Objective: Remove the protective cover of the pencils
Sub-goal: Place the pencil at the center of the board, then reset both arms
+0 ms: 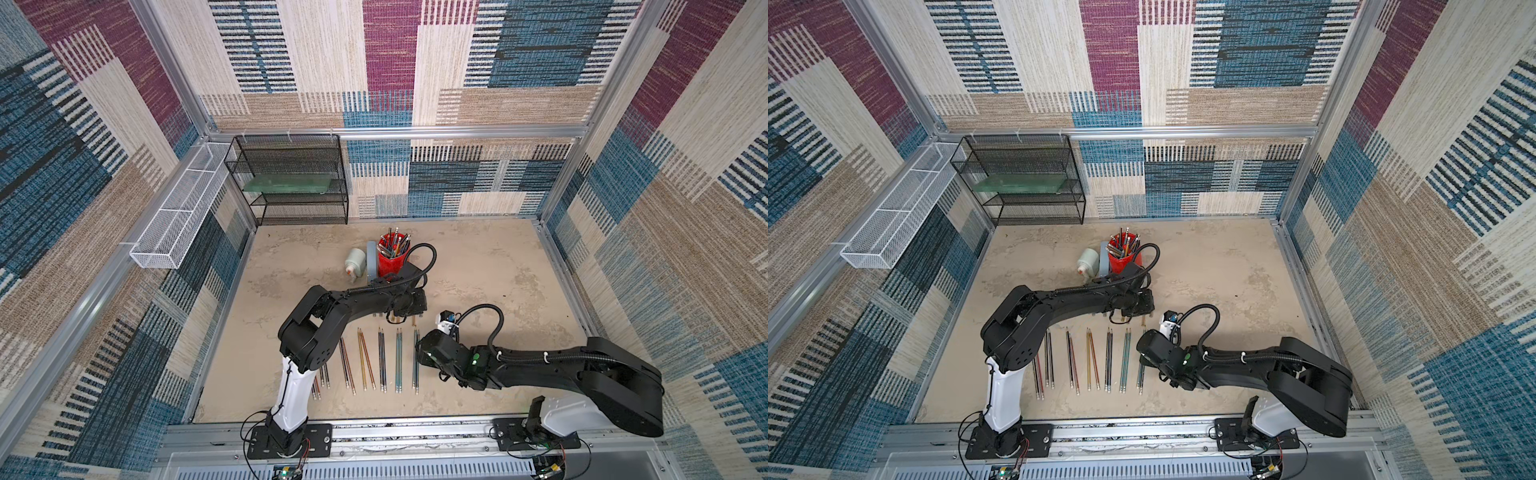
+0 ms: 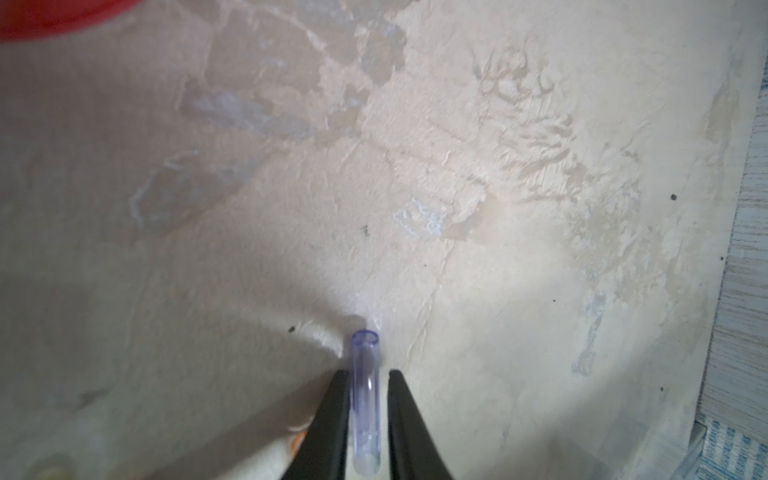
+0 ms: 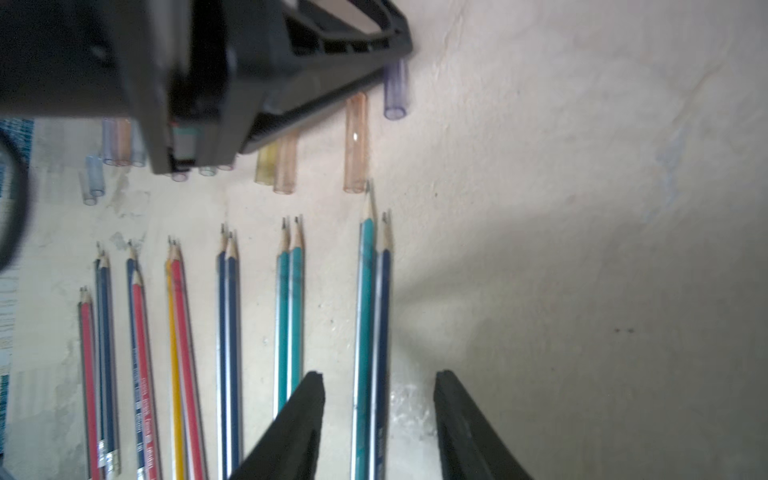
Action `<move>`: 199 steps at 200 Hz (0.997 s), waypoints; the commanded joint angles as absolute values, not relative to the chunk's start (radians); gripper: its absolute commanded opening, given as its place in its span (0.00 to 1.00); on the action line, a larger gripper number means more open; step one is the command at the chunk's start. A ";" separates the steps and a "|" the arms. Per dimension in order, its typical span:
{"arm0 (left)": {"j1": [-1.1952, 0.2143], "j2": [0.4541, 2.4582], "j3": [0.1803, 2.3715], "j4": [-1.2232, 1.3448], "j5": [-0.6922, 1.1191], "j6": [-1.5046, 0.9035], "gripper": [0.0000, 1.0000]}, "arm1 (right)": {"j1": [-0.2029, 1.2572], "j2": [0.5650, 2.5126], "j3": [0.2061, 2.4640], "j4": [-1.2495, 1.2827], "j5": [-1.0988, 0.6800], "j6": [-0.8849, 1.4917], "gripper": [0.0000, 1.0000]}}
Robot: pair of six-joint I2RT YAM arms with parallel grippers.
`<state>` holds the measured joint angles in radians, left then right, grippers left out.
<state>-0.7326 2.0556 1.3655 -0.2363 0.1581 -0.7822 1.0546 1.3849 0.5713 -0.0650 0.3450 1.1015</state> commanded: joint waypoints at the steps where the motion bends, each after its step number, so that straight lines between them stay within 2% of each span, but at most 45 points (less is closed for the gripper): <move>1: -0.732 2.035 1.384 -0.272 0.144 -0.762 0.25 | 1.057 1.293 0.584 -0.185 0.417 1.111 0.60; 14: -0.730 2.021 1.391 -0.283 0.145 -0.760 0.29 | 1.052 1.204 0.590 -0.279 0.465 1.131 0.72; 33: -0.732 1.997 1.398 -0.304 0.147 -0.763 0.32 | 1.003 1.067 0.610 -0.418 0.511 1.130 0.99; 38: -0.732 1.987 1.400 -0.308 0.150 -0.763 0.32 | 0.994 1.035 0.616 -0.433 0.532 1.097 0.95; 64: -0.732 1.880 1.386 -0.343 0.146 -0.755 0.35 | 0.869 0.927 0.709 -0.498 0.539 0.900 0.95; 84: -0.729 1.720 1.335 -0.379 0.048 -0.746 0.48 | 0.724 0.913 0.801 -0.494 0.505 0.780 0.95; 95: -0.711 1.622 1.297 -0.377 -0.027 -0.730 0.56 | 0.659 0.903 0.778 -0.362 0.461 0.653 0.95; 108: -0.671 1.501 1.238 -0.377 -0.137 -0.715 0.60 | 0.604 0.897 0.721 -0.192 0.439 0.534 0.95; 124: -0.605 1.360 1.119 -0.320 -0.310 -0.676 0.75 | 0.521 0.898 0.620 0.024 0.446 0.366 0.95; 132: -0.573 1.302 1.052 -0.270 -0.488 -0.677 0.76 | 0.457 0.913 0.589 0.103 0.432 0.293 0.95; 138: -0.532 1.269 0.999 -0.236 -0.536 -0.663 0.77 | 0.405 0.927 0.578 0.132 0.428 0.268 0.95; 153: -0.413 1.208 0.840 -0.037 -0.540 -0.536 0.79 | 0.278 0.977 0.560 0.161 0.453 0.275 0.95; 168: -0.283 1.183 0.682 0.158 -0.468 -0.416 0.81 | 0.179 1.011 0.502 0.248 0.425 0.290 0.95; 189: -0.133 1.214 0.583 0.236 -0.420 -0.324 0.82 | 0.154 1.087 0.410 0.435 0.529 0.232 0.95; 199: -0.099 1.251 0.566 0.282 -0.410 -0.283 0.78 | 0.153 1.136 0.381 0.512 0.578 0.208 0.95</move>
